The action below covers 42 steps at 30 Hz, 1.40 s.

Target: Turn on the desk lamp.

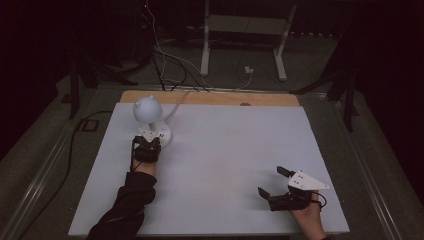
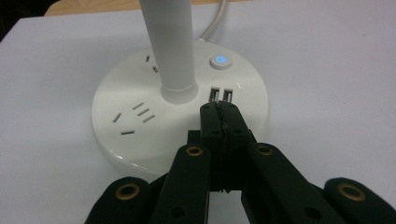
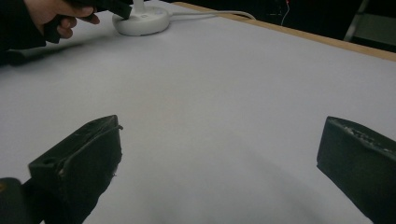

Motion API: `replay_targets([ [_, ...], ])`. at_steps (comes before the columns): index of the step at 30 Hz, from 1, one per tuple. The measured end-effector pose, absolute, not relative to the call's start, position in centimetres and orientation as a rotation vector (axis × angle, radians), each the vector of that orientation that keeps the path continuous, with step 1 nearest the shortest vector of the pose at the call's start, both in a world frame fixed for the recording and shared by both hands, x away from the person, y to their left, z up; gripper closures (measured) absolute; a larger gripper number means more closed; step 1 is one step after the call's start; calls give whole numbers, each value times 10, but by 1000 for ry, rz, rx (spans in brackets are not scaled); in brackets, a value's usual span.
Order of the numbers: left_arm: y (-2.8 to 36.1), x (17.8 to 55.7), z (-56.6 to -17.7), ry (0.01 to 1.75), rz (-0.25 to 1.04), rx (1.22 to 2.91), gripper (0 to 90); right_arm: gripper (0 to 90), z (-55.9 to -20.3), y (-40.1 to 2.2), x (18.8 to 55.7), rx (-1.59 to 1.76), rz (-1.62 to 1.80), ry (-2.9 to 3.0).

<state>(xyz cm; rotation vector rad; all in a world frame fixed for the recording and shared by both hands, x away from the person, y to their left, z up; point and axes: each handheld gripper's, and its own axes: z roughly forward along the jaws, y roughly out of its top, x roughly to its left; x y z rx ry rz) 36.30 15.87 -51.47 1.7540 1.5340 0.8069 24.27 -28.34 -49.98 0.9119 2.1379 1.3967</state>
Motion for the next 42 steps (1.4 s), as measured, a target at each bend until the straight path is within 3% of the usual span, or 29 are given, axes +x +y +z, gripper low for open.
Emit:
replay_targets([
  [12,164,364,-515,1536,751,1721,900,0,-500,-283,243,910,1399,2140],
  [42,167,366,-515,1499,809,1752,900,0,-501,-283,243,915,1393,2147],
])
